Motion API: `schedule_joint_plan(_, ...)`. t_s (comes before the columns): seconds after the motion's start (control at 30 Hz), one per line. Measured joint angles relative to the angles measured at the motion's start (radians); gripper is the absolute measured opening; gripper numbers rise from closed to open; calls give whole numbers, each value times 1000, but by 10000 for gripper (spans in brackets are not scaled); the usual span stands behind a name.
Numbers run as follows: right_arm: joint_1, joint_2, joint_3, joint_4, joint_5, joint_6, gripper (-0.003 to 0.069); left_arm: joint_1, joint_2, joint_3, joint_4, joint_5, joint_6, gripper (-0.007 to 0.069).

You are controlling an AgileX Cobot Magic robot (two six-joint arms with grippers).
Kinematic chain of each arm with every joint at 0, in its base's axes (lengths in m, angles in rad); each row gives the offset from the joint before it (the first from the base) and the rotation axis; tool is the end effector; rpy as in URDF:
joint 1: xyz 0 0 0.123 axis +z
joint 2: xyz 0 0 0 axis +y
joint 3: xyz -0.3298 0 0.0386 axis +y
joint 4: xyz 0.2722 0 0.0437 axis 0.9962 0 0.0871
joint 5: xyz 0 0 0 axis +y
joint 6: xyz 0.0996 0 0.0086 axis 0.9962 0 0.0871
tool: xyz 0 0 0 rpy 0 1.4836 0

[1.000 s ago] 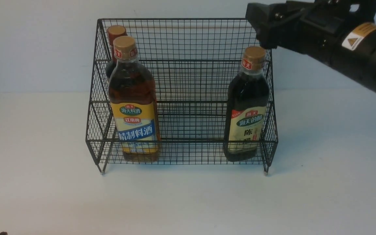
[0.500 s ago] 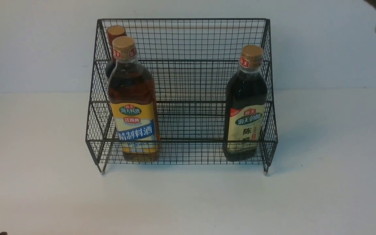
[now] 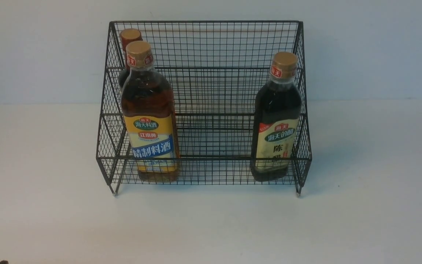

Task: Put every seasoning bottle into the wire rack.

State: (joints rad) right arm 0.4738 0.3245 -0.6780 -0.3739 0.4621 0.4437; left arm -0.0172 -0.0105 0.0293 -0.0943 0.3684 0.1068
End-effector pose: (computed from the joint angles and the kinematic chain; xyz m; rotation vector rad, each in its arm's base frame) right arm 0.0418 0.0031 0.4005 -0.1596 1.5656 0.3280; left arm 0.0382 -0.0041 0.1672 0.0570 1.8684 -0.0306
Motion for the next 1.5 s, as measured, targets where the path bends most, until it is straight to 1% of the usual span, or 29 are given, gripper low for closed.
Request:
schedule_joint_plan(0.17, 0, -132, 102, -7, -8, 1, -12, 0, 0, 0, 0, 0, 0, -5)
schedule_joint_plan(0.3, 0, -242, 187, -7, -34, -57, -12, 0, 0, 0, 0, 0, 0, -5)
schedule_joint_plan(0.43, 0, -302, 223, -6, -50, -78, -12, 0, 0, 0, 0, 0, 0, -5)
schedule_joint_plan(0.97, 0, -317, 226, -6, -59, -75, -12, 0, 0, 0, 0, 0, 0, -5)
schedule_joint_plan(1.1, 0, -317, 227, 59, -59, -96, -12, 0, 0, 0, 0, 0, 0, -5)
schedule_joint_plan(1.13, 0, -317, 227, 89, -59, -121, -12, 0, 0, 0, 0, 0, 0, -5)
schedule_joint_plan(1.17, 0, -317, 227, 160, -59, -189, -12, 0, 0, 0, 0, 0, 0, -5)
schedule_joint_plan(1.2, 0, -317, 227, 175, -60, -197, -12, 0, 0, 0, 0, 0, 0, -5)
schedule_joint_plan(1.23, 0, -317, 227, 216, -60, -249, -12, 0, 0, 0, 0, 0, 0, -5)
schedule_joint_plan(1.3, 0, -317, 227, 276, -60, -305, -12, 0, 0, 0, 0, 0, 0, -5)
schedule_joint_plan(1.4, 0, -317, 227, 307, -61, -326, -12, 0, 0, 0, 0, 0, 0, -5)
schedule_joint_plan(1.5, -8, -327, 241, 313, -66, -331, -12, 0, 0, 0, 0, 0, 0, -5)
